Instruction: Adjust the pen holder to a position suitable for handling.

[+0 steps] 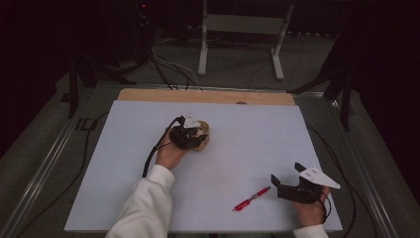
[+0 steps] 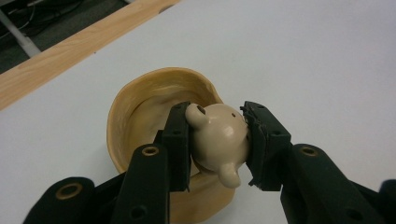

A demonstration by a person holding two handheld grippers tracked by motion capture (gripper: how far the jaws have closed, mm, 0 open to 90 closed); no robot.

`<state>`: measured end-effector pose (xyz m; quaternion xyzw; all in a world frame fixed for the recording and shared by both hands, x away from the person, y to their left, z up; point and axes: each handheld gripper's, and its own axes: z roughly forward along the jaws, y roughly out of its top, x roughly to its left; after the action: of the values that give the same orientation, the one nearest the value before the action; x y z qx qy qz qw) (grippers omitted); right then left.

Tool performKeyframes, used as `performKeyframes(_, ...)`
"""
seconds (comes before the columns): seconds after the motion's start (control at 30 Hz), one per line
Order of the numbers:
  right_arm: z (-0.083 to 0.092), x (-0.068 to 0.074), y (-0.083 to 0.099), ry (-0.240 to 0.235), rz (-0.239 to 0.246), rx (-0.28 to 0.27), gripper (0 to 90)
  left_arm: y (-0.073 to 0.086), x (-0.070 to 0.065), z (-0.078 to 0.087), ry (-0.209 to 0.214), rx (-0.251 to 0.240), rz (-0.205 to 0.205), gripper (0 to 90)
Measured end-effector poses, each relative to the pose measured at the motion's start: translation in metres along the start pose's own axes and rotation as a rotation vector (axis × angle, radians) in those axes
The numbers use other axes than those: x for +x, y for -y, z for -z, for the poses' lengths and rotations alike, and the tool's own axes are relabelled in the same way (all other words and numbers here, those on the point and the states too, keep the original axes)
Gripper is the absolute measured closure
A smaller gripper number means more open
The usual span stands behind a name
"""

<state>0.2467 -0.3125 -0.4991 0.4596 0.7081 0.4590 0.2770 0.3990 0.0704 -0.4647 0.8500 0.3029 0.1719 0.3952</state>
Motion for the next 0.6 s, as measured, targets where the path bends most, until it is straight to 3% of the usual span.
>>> performKeyframes(0.6, 0.0, 0.0, 0.0, 0.002, 0.0, 0.002, 0.0, 0.023, -0.006, 0.03, 0.047, 0.007, -0.064, 64.7)
